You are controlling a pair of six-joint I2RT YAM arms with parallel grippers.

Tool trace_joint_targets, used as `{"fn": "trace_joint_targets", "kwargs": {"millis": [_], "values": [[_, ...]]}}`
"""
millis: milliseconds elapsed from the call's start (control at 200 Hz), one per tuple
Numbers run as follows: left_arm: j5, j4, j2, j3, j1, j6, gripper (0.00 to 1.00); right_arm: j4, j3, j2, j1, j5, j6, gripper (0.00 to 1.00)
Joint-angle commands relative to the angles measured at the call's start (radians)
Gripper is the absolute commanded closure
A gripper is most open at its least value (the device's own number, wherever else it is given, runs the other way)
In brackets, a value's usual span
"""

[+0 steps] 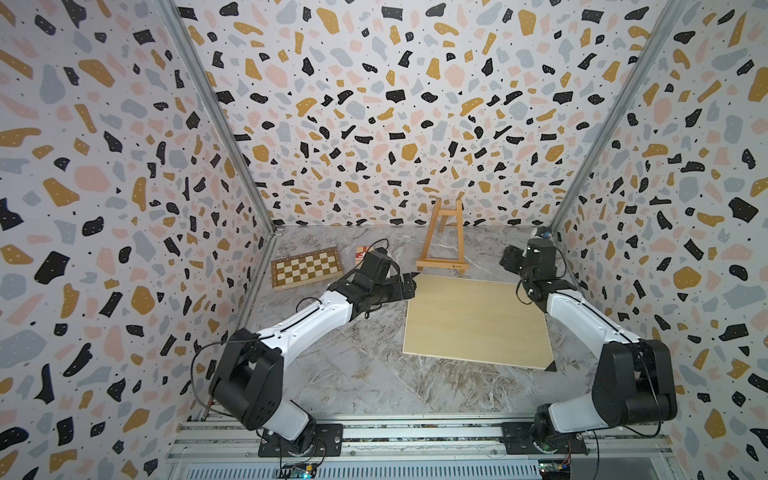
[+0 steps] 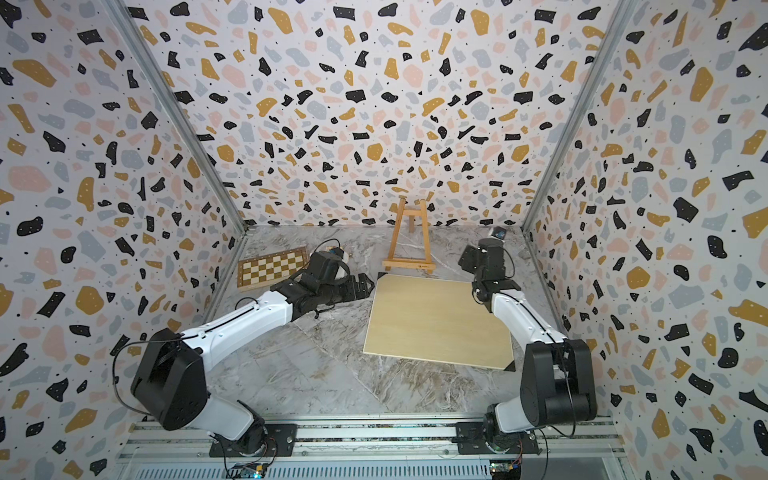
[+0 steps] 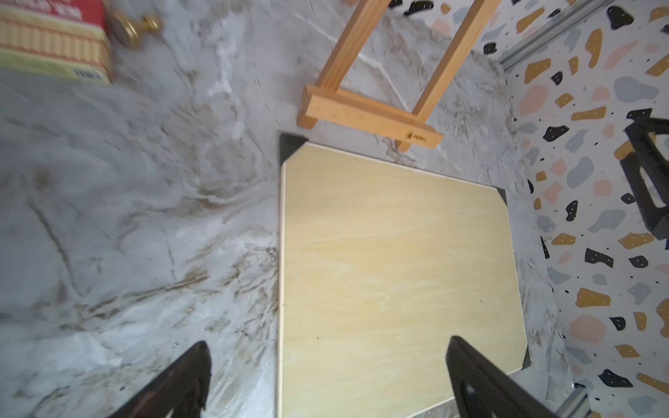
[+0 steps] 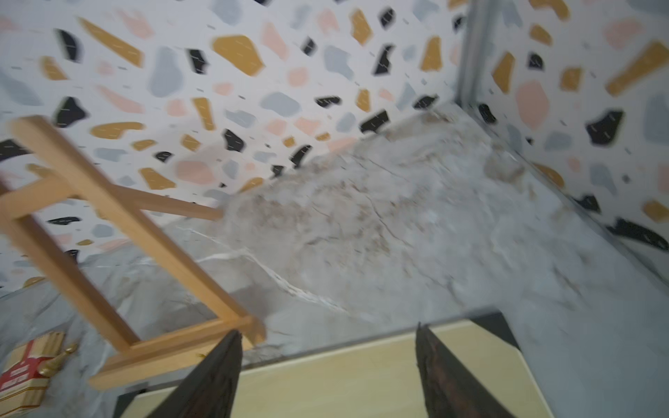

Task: Assemble the easel
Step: Move the drawing board to the center of the board.

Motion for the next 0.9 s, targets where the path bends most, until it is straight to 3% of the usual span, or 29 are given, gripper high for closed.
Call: {"fn": "trace_joint_targets", "kwargs": {"millis": [0,190,320,631,891], "values": [[0.103,-0.010,0.068,0.048,-0.012,-0.041,0.01,-0.270,-0.085,-0.066,-0.166,-0.207,0.084,0.19],[0.140,0.006,0.163,0.076,-0.025,-0.068,0.00,-0.312,-0.186,-0.071,-0.389,-0.352,0.067,0.13],[0.146,0.015,0.221,0.098,-0.041,-0.089,0.00,-0.287,-0.236,-0.066,-0.440,-0.375,0.060,0.10],[0.094,0.038,0.285,0.071,-0.047,-0.162,0.00,-0.298,-0.252,0.006,-0.445,-0.441,0.043,0.06],[0.138,0.112,0.332,0.045,-0.059,-0.225,0.00,-0.310,-0.278,0.020,-0.437,-0.474,0.032,0.05]]}}
